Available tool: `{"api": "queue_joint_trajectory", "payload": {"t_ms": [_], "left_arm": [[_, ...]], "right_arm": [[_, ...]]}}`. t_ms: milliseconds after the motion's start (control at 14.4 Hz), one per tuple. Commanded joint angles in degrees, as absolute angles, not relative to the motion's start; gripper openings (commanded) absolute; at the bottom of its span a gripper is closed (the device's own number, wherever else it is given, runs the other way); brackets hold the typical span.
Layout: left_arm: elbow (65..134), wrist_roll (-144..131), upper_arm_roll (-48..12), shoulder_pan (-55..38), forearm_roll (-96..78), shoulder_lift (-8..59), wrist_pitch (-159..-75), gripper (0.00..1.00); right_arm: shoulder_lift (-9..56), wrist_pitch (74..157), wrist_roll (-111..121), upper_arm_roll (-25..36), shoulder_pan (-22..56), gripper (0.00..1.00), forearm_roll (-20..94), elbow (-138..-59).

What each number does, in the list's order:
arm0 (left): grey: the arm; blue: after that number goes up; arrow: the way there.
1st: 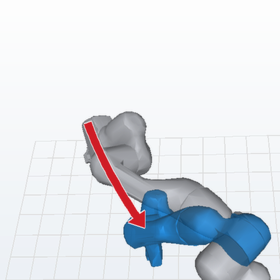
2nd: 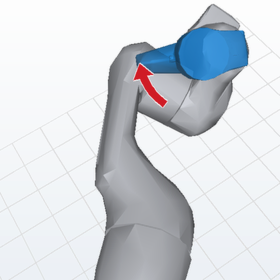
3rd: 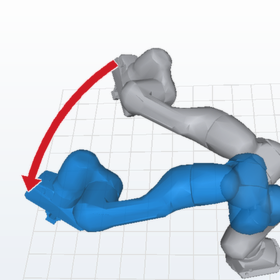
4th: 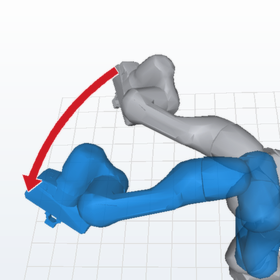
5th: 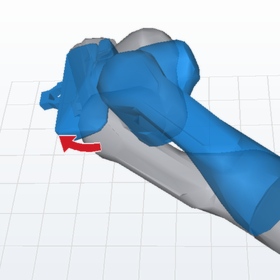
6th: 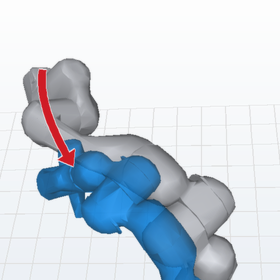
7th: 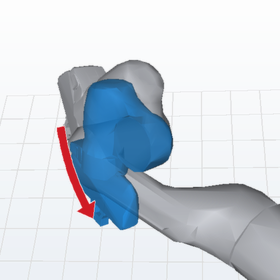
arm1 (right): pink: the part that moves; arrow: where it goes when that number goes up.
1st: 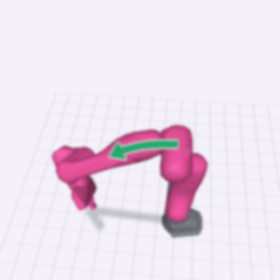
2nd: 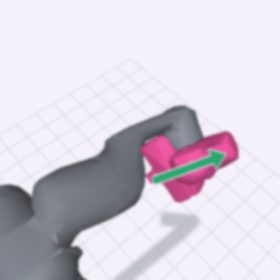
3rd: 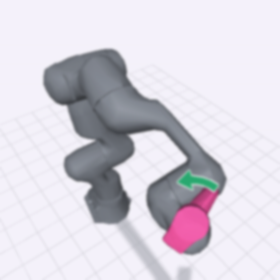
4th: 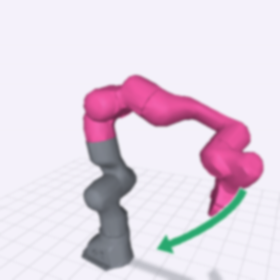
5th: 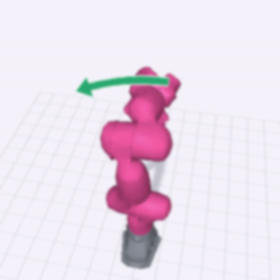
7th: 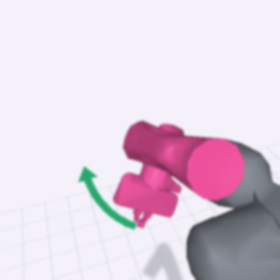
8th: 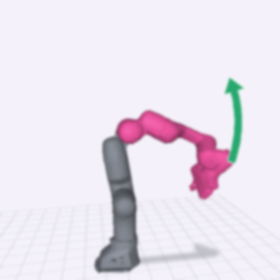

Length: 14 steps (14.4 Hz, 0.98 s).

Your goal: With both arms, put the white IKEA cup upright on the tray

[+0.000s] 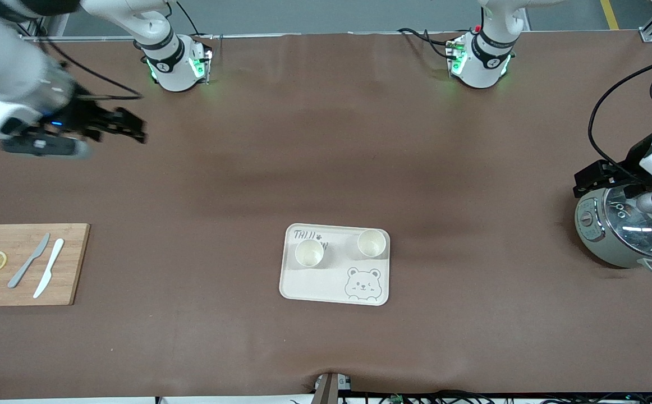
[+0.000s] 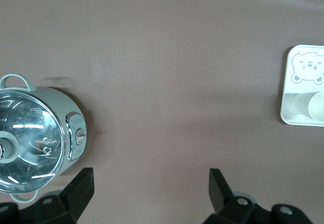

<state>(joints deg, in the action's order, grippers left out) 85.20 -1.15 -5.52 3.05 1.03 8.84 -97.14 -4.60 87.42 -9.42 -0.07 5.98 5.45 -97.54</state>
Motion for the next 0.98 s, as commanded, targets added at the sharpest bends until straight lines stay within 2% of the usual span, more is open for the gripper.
{"api": "queue_joint_trajectory", "payload": {"t_ms": [0, 139, 627, 906], "left_arm": [[85.08, 0.88, -5.45, 3.25, 0.53, 8.61, -96.59, 1.0], [85.08, 1.14, -5.45, 3.34, 0.53, 8.61, -96.59, 1.0], [85.17, 1.14, -5.45, 3.34, 0.53, 8.7, -96.59, 1.0], [85.17, 1.32, -5.45, 3.6, 0.53, 8.79, -96.59, 1.0]], "right_arm": [[-8.0, 89.73, 4.17, -1.32, -4.8, 1.0, 4.23, -102.66], [-7.82, 90.7, 7.9, -1.32, -8.43, 1.0, 4.13, -102.57], [-7.91, 92.72, 7.73, -1.84, -8.0, 1.0, 0.62, -102.48], [-10.46, 92.11, 5.2, -2.9, -6.15, 1.0, -0.7, -102.48]]}}
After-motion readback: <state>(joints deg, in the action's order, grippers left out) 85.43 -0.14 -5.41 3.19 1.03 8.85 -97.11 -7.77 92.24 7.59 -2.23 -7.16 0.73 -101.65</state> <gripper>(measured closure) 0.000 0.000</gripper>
